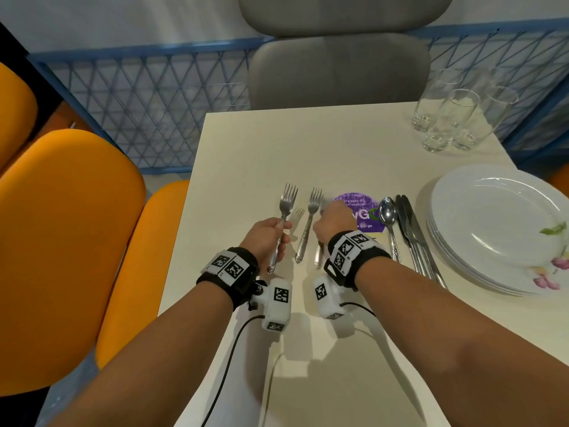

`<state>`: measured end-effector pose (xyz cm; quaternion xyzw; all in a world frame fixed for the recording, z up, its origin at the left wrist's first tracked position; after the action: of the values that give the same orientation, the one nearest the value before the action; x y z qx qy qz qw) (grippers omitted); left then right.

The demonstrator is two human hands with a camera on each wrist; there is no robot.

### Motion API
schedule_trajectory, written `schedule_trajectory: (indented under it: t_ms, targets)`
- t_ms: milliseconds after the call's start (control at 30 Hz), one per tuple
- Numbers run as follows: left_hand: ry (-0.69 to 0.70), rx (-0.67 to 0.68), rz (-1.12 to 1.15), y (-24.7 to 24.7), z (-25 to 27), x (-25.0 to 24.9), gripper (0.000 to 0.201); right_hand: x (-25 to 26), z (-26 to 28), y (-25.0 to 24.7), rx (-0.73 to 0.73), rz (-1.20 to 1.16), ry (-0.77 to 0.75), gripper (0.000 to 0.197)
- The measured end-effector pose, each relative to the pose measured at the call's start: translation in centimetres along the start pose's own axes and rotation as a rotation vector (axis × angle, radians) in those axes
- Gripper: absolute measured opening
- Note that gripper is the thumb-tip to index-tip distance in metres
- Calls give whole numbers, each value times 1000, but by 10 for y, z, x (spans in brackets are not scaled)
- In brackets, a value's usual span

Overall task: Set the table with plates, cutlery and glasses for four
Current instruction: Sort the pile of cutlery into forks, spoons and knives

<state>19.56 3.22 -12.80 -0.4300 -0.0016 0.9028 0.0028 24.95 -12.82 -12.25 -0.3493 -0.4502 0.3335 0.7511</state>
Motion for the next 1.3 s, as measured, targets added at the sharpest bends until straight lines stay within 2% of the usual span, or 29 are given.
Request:
schedule_trajectory:
  t_ms: [100, 167, 233, 300, 433, 500, 667, 800, 900, 1000, 1067, 1167, 1300]
  targets:
    - [10, -4, 0, 1, 0, -2, 25, -8, -1, -3, 48, -48, 31, 14]
    - [16, -11, 13, 2, 1, -3, 24, -13, -1, -9, 28, -74, 38, 5]
    - [13, -15, 44, 5, 2, -4, 24, -11, 1, -13, -22, -170, 20, 5]
    - [13, -13, 77, 8, 1, -3, 24, -2, 3, -10, -11, -356, -41, 10]
    - [37, 40, 127, 17, 6, -4, 15, 14, 20, 16, 290, -753, 0, 11]
    - [41, 58, 160, 19, 10, -6, 11, 18, 25, 18, 323, -800, 16, 12]
    - [33, 16, 194, 11, 10, -5, 15, 29, 26, 17, 271, -868, -59, 8]
    - [12, 39, 243, 9, 9, -2, 19, 36, 24, 21, 278, -805, -98, 7]
    - [-7, 56, 302, 9, 9, 0, 22, 37, 18, 25, 260, -732, -99, 14]
    - [-17, 5, 261, 3, 8, 2, 25, 33, 11, 23, 146, -633, -87, 24]
    - [-19, -25, 210, -2, 8, 2, 25, 31, 9, 15, 60, -464, -110, 19]
    - [-19, -49, 154, -8, 6, 3, 24, 31, 10, 9, 55, -126, -165, 22]
    - [-32, -61, 125, -11, 1, 5, 25, 30, 12, 9, 77, 21, -146, 23]
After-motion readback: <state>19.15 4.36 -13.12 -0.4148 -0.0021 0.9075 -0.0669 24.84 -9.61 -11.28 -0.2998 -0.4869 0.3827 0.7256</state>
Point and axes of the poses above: each hand's wrist, its own z-axis away from the middle knuckle, its own y-axis out of the palm, x = y × z, the point moved 8 cm from there along -z, towards the middle knuckle, and after that the axes turned 2 degrees about -y, right-handed, at the moved point
